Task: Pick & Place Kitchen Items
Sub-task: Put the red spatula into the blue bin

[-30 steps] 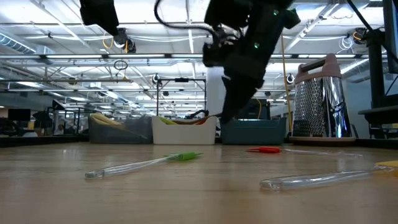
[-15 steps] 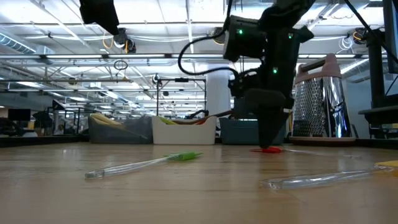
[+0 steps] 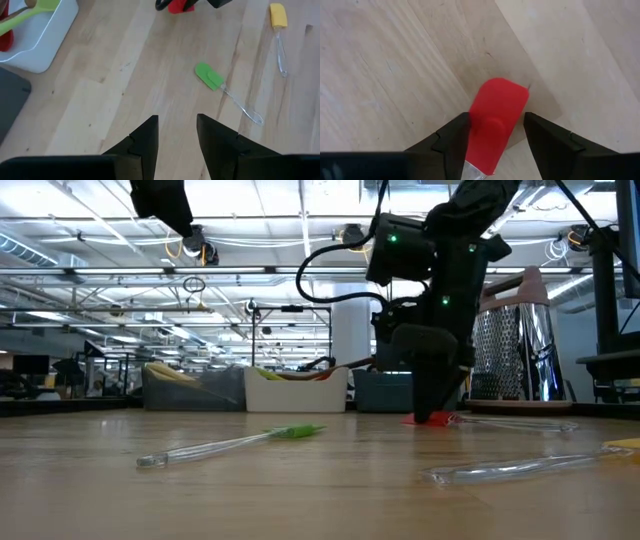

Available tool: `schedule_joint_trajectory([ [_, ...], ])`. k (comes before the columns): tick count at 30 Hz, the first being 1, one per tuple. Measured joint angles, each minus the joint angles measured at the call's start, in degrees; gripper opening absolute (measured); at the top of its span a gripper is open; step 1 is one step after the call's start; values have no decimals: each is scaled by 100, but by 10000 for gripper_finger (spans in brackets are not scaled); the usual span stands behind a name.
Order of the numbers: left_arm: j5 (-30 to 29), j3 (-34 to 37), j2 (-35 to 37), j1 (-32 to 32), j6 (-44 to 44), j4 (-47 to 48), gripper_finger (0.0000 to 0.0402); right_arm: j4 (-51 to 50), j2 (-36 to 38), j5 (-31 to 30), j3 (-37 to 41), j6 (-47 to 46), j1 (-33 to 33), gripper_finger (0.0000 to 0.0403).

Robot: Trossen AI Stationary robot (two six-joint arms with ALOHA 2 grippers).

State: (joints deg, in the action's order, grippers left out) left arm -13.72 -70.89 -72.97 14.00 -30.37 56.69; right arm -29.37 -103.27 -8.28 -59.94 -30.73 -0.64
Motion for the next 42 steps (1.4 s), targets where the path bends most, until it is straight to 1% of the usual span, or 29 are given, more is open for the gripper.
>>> schedule_joint_trajectory([
  [4, 0, 0, 0, 0, 9, 0, 136, 129, -10, -30, 7, 1, 0, 206],
  [7, 0, 0, 0, 0, 9, 0, 136, 182, -17, -48, 9, 3, 0, 210],
  [13, 0, 0, 0, 0, 11, 2, 136, 193, -22, -60, 11, 0, 0, 204],
  [17, 0, 0, 0, 2, 11, 2, 136, 195, -23, -60, 11, 21, 0, 193],
  [23, 0, 0, 0, 2, 24, 2, 136, 218, -28, -72, 11, 2, 0, 150],
  [35, 2, 0, 0, 2, 22, 4, 136, 370, 26, -60, 17, 107, -2, 26],
  [36, 2, 0, 0, 2, 22, 4, 136, 383, 79, -56, 22, 182, -2, 20],
  [39, 2, 0, 0, 2, 20, 4, 136, 422, 247, -43, 22, 394, -3, 20],
  [42, -66, 0, 0, 2, 25, 4, 136, 607, 677, -145, 16, 617, -22, 27],
])
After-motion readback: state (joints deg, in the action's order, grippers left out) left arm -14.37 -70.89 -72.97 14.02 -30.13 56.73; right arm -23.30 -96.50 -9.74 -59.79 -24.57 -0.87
